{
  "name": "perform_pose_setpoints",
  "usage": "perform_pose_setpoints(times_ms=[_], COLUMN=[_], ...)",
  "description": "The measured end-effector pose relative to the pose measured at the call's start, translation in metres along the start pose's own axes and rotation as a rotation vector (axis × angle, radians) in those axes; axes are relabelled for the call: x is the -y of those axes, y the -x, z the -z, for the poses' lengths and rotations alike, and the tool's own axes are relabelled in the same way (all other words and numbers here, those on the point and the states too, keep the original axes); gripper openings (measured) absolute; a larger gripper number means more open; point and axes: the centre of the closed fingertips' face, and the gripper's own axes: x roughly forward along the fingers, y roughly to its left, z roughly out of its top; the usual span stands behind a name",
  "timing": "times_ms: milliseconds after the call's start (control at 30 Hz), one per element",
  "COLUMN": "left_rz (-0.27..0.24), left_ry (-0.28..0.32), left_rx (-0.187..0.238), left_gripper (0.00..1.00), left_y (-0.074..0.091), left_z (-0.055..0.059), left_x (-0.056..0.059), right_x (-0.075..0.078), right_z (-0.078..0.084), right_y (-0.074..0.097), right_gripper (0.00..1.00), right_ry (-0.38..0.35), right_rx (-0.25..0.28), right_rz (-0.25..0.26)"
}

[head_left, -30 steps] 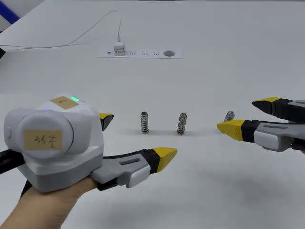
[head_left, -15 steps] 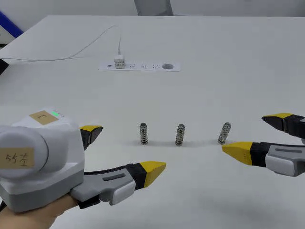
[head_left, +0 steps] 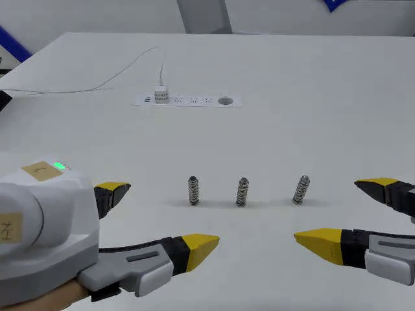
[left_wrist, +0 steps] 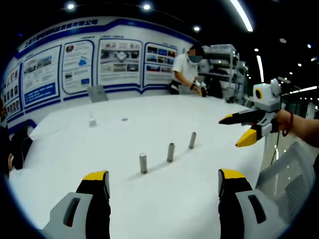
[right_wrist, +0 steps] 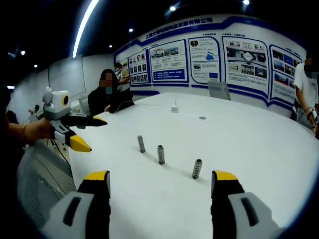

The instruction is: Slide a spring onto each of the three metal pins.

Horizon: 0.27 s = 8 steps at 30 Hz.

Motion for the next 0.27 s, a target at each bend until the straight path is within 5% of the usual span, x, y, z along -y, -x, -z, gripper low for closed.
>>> perform_pose_setpoints(times_ms=[267], left_rz=[-0.015], left_ry=[0.007], left_rx=[0.003], left_gripper=[0.93], left_y=[0.005], left_z=[0.002], left_x=[-0.003], right_x=[-0.0034], right_z=[0.0001], right_y=[0.0033], right_gripper=[0.89], right_ry=[0.018], right_rx=[0.004], right_rz=[0.009])
